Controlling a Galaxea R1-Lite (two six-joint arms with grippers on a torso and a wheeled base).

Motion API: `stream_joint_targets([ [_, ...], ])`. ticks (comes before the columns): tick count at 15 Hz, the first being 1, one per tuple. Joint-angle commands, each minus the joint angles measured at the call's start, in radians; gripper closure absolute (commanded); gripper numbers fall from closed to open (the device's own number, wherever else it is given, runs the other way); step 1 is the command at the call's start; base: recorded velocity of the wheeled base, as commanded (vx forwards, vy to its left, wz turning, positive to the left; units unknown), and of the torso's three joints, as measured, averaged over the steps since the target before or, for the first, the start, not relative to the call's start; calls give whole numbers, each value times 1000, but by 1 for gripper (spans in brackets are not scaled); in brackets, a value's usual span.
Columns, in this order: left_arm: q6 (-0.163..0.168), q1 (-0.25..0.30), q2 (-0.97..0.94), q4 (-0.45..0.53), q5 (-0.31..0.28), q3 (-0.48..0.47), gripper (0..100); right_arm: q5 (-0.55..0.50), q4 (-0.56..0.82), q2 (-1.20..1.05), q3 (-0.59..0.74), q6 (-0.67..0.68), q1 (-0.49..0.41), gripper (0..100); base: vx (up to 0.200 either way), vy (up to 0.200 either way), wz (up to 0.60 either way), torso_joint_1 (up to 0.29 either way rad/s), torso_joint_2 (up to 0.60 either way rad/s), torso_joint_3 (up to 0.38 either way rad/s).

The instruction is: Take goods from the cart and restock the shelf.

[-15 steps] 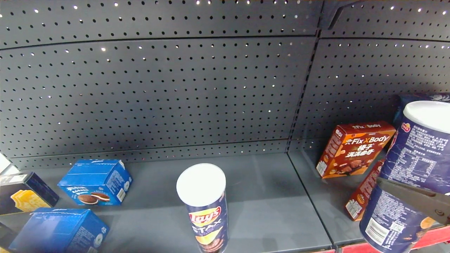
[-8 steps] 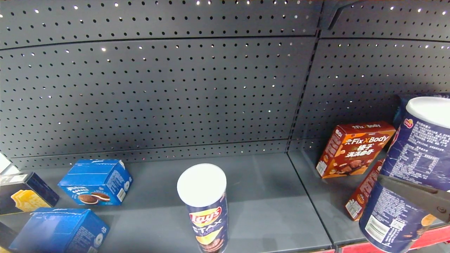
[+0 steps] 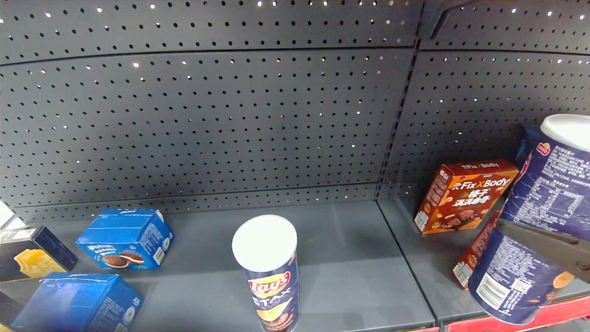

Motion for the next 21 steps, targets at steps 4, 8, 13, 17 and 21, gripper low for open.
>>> stream_joint_targets([
  [4,1,-11,-1,-165,-40,131,0,2,0,-2,0,0,2,100,0,0,0,0,0,0],
  [8,7,-14,-1,-168,-37,144,0,8,-2,7,12,0,27,100,0,0,0,0,0,0],
  [13,-4,-17,-1,-174,-29,147,0,0,-2,-2,0,-2,27,100,0,0,0,0,0,0],
  [17,0,-17,-1,-174,-27,147,0,3,-2,-26,8,-13,30,100,0,0,0,0,0,0],
  [21,24,-19,-1,-174,-37,148,0,5,-2,-30,2,-13,28,100,-50,0,0,1,1,2],
])
